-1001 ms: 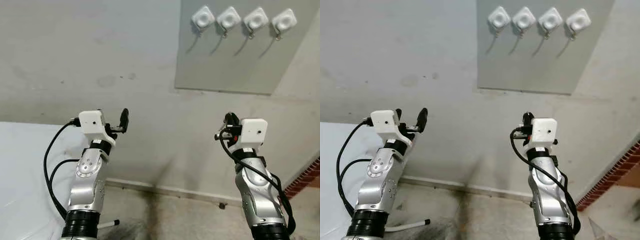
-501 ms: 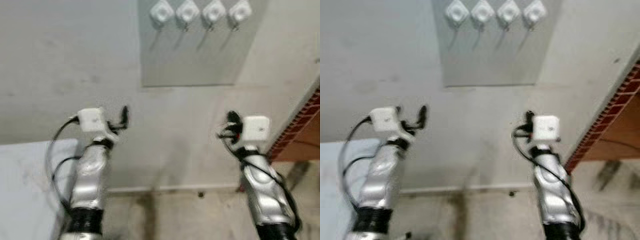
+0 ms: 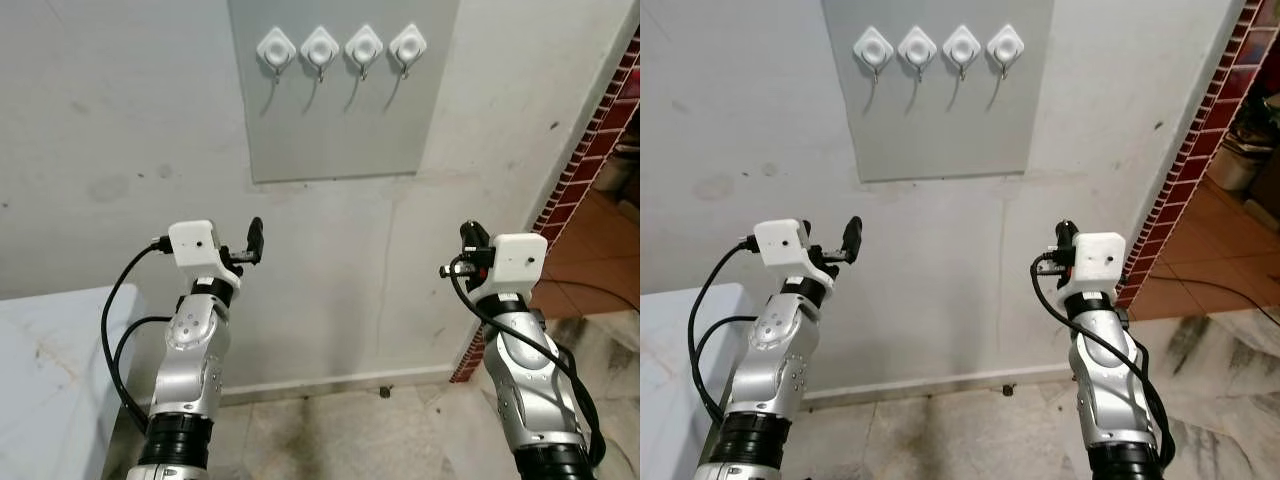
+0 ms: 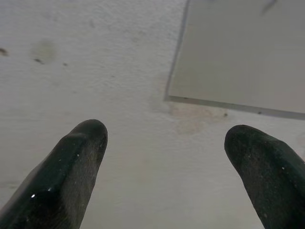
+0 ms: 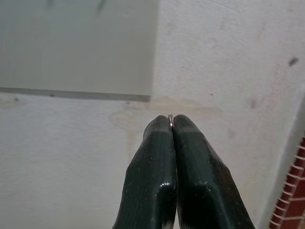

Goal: Hang keys on a hook

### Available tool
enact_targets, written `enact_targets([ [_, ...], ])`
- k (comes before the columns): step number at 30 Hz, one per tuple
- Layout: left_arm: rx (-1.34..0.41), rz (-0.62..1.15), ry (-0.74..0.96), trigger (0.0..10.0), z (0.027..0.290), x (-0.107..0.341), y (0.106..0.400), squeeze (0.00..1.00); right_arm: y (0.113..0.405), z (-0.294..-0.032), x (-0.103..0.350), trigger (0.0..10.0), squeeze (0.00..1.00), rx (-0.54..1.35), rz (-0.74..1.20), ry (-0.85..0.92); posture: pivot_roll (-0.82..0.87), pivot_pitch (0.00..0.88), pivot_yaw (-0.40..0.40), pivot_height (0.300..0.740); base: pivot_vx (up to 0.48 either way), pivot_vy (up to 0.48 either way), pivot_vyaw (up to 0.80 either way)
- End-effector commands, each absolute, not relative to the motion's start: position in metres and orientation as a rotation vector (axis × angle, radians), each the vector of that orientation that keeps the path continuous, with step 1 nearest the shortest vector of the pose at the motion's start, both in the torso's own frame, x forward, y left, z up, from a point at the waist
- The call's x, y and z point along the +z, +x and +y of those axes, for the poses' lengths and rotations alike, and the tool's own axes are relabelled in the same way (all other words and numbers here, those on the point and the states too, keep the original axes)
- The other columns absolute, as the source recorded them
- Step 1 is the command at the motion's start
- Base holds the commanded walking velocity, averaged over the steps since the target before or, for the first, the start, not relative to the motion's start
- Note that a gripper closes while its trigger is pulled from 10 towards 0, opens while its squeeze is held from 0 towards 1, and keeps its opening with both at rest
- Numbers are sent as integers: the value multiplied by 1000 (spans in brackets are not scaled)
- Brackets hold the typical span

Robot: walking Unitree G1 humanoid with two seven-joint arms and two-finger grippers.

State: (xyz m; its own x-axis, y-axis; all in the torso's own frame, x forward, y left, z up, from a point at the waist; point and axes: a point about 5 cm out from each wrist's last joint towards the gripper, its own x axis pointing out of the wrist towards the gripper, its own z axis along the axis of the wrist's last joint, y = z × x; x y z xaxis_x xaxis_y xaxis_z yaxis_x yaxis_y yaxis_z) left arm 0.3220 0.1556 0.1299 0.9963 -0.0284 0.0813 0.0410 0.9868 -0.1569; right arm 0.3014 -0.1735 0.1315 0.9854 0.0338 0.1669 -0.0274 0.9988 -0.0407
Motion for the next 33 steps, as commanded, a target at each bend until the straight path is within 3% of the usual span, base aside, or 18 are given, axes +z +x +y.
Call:
enact_targets([
  [1, -18, -64, -151, 10000, 159, 131, 325, 0, 304, -172, 138, 10000, 0, 41, -190, -45, 4, 0, 6, 740, 0, 0, 0],
  [16, -52, -72, -186, 10000, 153, 138, 330, 0, 311, -172, 145, 10000, 0, 78, -198, -58, -2, 0, 10, 740, 0, 0, 0],
  [30, -56, -79, -183, 10000, 153, 140, 329, 0, 309, -171, 142, 10000, 0, 82, -192, -53, 1, 0, 13, 740, 428, 0, 0],
  [33, -45, -103, -168, 10000, 151, 142, 328, 0, 308, -170, 141, 10000, 0, 87, -188, -55, 2, 0, 12, 740, 0, 0, 0],
])
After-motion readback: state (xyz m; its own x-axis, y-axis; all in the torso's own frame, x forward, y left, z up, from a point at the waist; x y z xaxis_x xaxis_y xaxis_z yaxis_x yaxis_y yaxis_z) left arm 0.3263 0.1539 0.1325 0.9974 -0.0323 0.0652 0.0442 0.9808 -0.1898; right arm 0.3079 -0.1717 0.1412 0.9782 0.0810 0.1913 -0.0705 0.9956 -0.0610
